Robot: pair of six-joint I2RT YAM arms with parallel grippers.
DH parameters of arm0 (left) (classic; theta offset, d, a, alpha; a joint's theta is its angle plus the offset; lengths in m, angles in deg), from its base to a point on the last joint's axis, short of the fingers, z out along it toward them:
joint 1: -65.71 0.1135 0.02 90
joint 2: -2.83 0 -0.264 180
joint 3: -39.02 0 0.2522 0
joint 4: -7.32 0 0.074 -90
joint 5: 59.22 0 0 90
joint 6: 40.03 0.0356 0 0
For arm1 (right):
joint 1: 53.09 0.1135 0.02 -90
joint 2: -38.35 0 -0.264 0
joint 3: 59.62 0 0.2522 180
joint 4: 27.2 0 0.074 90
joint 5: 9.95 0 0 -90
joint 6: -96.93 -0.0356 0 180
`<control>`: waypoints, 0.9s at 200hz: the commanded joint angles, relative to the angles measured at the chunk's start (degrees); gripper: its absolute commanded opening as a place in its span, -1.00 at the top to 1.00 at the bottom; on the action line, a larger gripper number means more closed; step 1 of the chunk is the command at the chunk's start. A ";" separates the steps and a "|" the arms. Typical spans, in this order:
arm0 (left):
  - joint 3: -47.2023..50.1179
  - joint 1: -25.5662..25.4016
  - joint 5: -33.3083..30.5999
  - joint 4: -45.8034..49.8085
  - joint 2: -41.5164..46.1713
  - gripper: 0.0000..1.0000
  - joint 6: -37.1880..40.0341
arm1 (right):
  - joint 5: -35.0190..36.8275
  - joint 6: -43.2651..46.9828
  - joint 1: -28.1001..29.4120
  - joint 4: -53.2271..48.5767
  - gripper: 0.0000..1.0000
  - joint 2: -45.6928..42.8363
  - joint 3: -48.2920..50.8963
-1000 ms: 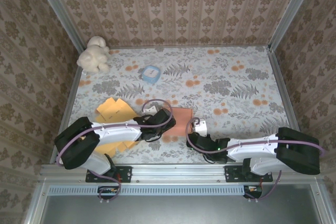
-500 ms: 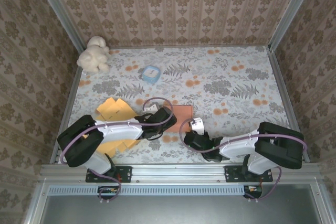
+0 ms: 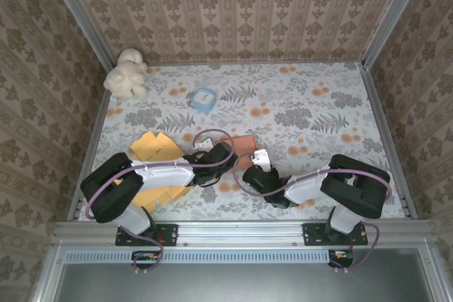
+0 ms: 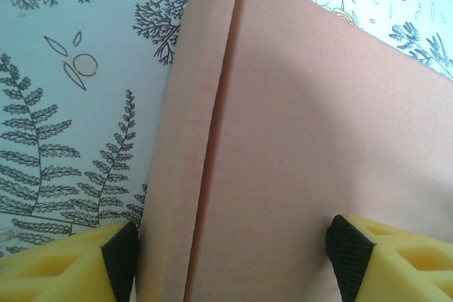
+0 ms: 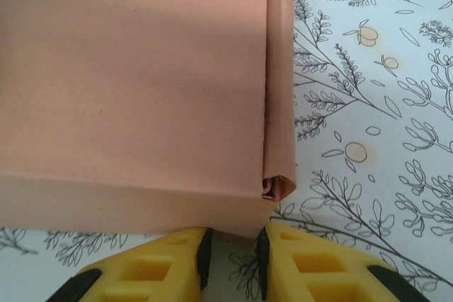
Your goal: Fold the paper box
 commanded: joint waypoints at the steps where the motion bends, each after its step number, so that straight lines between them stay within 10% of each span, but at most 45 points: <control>1: 0.28 -1.24 6.97 3.49 -2.87 -0.47 2.73 | -6.27 1.08 -1.22 6.93 0.44 1.73 -1.64; 123: -4.60 -2.94 2.58 9.44 9.53 -0.66 13.27 | -23.68 -11.35 -11.01 -22.03 0.45 -19.13 -4.57; 180: -5.10 8.27 5.78 1.10 12.27 -0.64 40.71 | -32.31 -12.68 -18.84 -26.16 0.80 -25.00 -2.92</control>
